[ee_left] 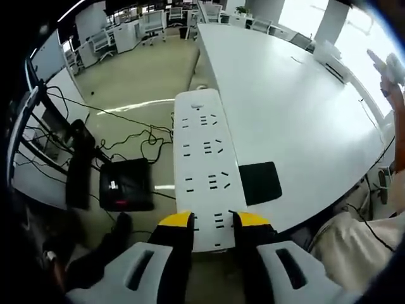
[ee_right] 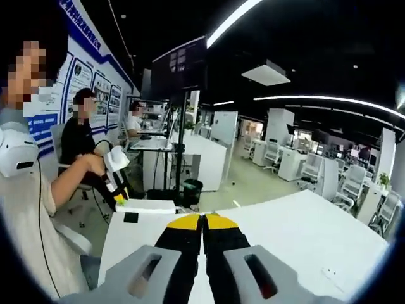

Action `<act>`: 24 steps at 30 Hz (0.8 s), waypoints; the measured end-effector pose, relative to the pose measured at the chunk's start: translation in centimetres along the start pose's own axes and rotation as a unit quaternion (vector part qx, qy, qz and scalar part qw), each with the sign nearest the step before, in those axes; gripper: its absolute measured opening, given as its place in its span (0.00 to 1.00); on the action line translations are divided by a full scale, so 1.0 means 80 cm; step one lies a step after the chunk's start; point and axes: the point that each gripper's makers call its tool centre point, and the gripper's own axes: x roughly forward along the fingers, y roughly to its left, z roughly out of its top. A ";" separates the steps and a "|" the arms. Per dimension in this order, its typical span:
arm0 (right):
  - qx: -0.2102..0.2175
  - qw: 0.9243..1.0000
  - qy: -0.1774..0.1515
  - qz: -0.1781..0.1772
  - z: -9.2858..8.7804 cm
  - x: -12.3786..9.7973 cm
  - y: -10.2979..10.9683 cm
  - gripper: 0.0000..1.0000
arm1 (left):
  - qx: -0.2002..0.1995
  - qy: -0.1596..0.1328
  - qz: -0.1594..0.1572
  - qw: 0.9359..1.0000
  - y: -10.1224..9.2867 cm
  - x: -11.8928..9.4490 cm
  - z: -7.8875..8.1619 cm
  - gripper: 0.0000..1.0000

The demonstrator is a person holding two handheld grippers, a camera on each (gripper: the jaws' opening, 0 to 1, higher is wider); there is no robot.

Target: Pick up the power strip scattered on the table, fix it on the side mounting bracket of the table, and press the switch

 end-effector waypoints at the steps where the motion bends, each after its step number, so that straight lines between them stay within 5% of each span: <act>1: -0.002 1.000 0.003 0.004 0.002 0.006 0.002 0.00 | 0.000 -0.001 0.000 1.000 0.000 0.000 0.000 0.30; 24: -0.042 0.990 0.081 0.107 0.018 0.151 0.026 0.00 | 0.006 0.011 0.000 1.000 0.001 0.001 0.001 0.30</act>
